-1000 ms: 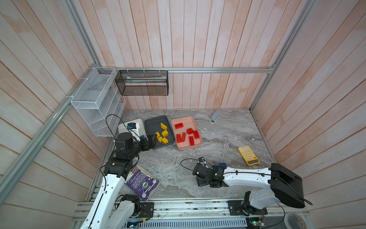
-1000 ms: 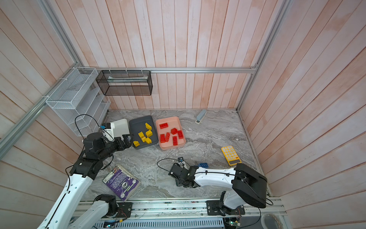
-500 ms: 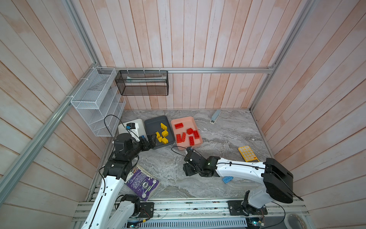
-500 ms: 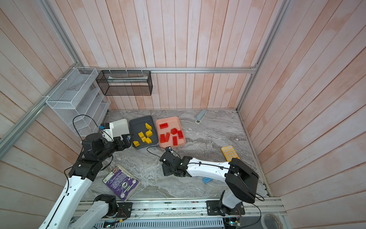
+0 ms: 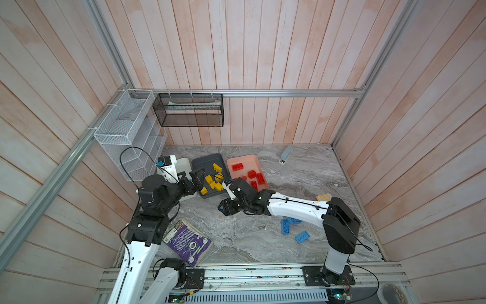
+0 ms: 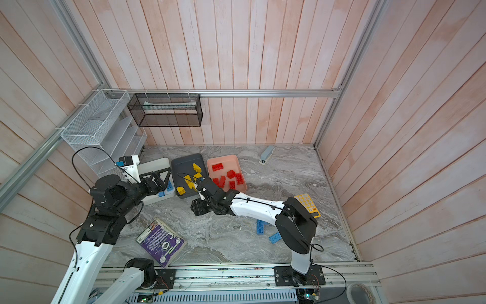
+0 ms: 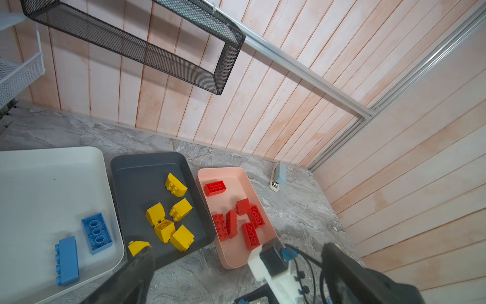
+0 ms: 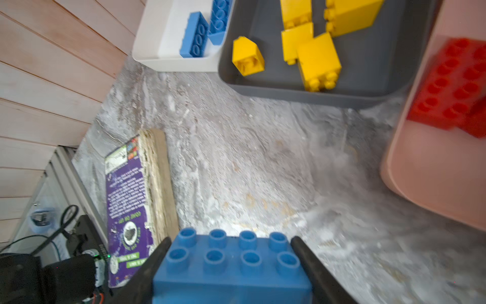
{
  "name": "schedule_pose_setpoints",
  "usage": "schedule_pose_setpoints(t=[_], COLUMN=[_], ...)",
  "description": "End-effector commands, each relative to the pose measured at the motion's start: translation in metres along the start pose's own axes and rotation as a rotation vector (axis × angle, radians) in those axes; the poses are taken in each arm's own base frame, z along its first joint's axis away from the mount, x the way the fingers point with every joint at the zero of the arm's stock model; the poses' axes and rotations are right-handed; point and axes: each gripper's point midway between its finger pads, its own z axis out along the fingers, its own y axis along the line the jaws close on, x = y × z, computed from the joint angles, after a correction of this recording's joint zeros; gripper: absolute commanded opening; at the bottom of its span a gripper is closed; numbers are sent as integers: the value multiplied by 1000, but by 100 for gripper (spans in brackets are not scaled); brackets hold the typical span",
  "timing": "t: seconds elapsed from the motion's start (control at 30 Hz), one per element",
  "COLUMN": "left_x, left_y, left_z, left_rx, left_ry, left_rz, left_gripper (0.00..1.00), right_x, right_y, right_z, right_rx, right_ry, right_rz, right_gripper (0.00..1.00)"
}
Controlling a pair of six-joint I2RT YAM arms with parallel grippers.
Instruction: Sort the legos into containers by color
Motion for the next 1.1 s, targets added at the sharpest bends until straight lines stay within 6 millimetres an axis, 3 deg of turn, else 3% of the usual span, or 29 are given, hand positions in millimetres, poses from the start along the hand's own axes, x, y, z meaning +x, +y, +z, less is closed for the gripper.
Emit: schedule_pose_setpoints(t=[0.0, 0.37, 0.63, 0.87, 1.07], left_x=[-12, -40, -39, -27, -15], left_y=[-9, -28, -30, -26, -21], left_z=[-7, -17, -10, -5, -2], left_rx=[19, 77, 97, 97, 87], left_ry=[-26, -95, -88, -53, -25], left_rz=[-4, -24, -34, -39, -43], left_gripper=[100, 100, 100, 100, 100], right_x=[-26, -82, -111, -117, -122], right_y=[17, 49, 72, 76, 76], right_z=[11, 63, 105, 140, 155], right_rx=[-101, -273, -392, -466, -480], right_ry=[-25, -24, -53, -93, -147], right_rz=[-21, -37, -24, 22, 51], right_gripper=[59, 58, 58, 57, 57])
